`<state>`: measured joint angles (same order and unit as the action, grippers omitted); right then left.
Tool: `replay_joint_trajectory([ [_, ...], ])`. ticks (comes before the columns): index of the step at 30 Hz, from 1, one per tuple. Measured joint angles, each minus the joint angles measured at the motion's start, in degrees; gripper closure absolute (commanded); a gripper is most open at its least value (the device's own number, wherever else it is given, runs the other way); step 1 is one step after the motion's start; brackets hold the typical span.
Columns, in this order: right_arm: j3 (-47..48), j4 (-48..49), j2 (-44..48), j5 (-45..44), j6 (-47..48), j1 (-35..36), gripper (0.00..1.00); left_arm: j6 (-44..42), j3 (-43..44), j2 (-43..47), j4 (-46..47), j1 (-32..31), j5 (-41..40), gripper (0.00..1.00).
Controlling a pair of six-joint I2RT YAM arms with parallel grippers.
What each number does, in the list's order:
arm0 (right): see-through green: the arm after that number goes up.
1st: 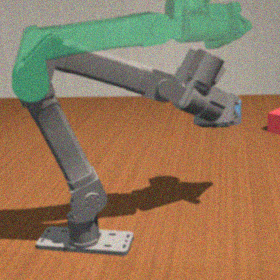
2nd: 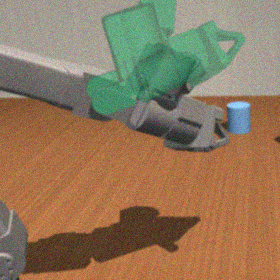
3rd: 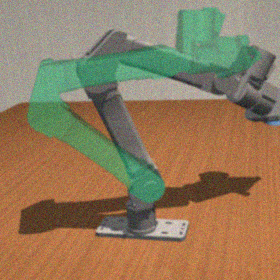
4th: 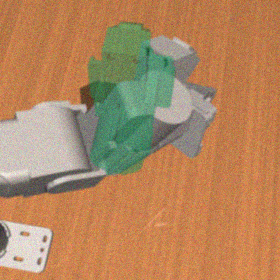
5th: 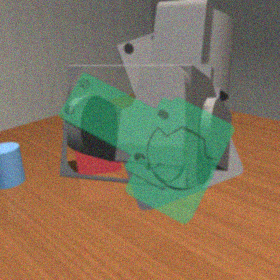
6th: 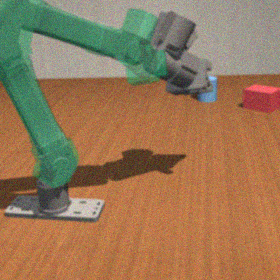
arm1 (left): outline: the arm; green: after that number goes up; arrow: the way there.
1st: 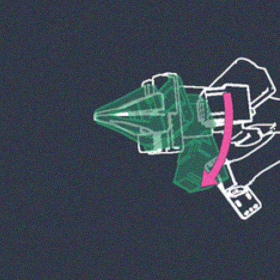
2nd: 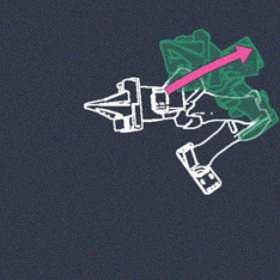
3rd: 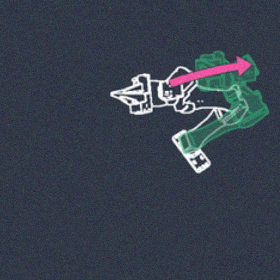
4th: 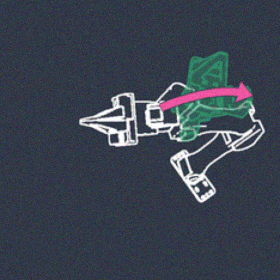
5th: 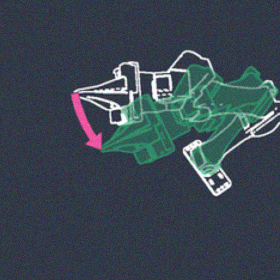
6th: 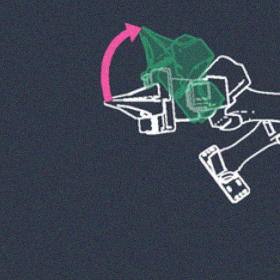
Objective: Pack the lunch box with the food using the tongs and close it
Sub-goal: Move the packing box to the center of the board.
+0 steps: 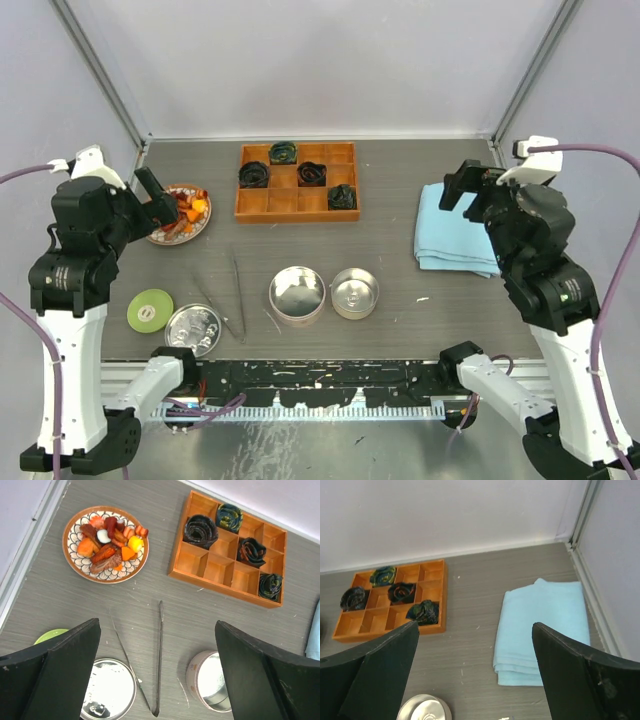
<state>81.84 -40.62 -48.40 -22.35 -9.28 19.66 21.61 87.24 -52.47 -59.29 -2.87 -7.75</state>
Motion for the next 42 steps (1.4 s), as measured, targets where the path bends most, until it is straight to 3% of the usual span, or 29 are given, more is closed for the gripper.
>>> replay_joint_trajectory([
  [6, -7.91, 2.91, -1.29, 7.63, -4.35, -2.62, 0.00, 0.48, -4.33, 0.33, 0.52, 0.00, -0.07, 0.02],
  [12, -20.04, 12.04, -5.49, 21.40, -12.31, -4.42, 0.00, 3.45, -10.62, -0.15, 1.84, 0.00, 2.01, 0.02],
  [20, -30.45, 13.25, -11.96, 28.89, -19.45, 4.52, 0.00, 9.97, -23.47, -3.96, 9.03, -0.92, 15.41, 0.02],
  [32, -49.35, 14.56, -2.08, 34.62, -38.51, 14.64, 0.00, 16.48, -30.53, -16.13, 16.68, -23.76, 27.30, 0.02],
  [42, -61.59, 25.24, -0.63, 43.08, -51.10, 16.37, 0.00, 22.64, -38.38, -16.76, 20.09, -29.83, 30.82, 0.02],
])
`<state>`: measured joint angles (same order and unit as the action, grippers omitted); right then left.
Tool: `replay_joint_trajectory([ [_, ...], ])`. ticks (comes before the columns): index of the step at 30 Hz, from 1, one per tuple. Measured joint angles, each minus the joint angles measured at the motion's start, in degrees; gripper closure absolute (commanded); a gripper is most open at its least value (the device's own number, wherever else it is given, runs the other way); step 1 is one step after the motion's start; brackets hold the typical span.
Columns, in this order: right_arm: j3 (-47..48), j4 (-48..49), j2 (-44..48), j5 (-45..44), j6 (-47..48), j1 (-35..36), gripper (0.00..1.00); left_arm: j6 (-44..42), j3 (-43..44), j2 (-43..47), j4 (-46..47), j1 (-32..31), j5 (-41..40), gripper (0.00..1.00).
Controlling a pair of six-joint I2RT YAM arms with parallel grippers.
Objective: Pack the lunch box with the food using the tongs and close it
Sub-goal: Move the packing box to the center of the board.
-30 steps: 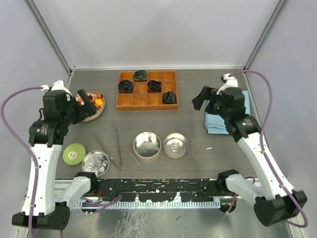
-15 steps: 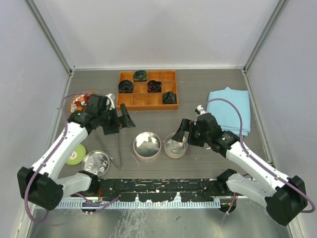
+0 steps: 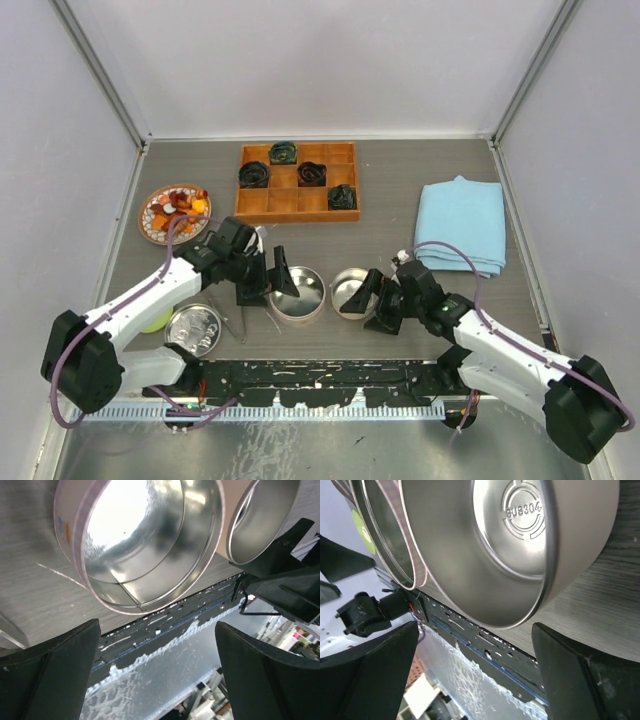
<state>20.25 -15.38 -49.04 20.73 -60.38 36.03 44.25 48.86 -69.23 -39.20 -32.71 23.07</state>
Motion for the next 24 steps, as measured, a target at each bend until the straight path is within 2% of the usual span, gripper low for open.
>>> replay_joint_trajectory([
  [5, -5.31, 11.32, -3.17, -1.53, -8.52, 0.24, 0.01, 5.18, -6.34, 1.07, 4.46, -1.51, 3.28, 0.02],
  [9, -5.55, 14.60, -3.69, -7.80, -11.82, -0.83, 0.00, 9.77, -9.51, 2.10, 9.60, -3.23, 4.83, 0.02],
  [12, -4.35, 15.91, -3.69, -12.09, -12.26, -5.03, 0.01, 13.51, -10.91, 1.62, 15.69, -4.42, 5.49, 0.02],
  [18, -0.70, 16.22, -3.61, -12.26, -10.97, -15.50, 0.00, 18.88, -11.28, -6.36, 28.46, -5.81, 5.53, 0.02],
  [21, 1.27, 12.81, -2.56, -12.96, -8.11, -17.14, 0.00, 20.57, -10.40, -11.82, 32.89, -5.92, 4.87, 0.02],
  [24, 3.96, 7.98, -1.38, -14.47, -3.89, -17.40, 0.00, 20.41, -7.02, -14.53, 32.98, -5.97, 3.67, 0.02],
])
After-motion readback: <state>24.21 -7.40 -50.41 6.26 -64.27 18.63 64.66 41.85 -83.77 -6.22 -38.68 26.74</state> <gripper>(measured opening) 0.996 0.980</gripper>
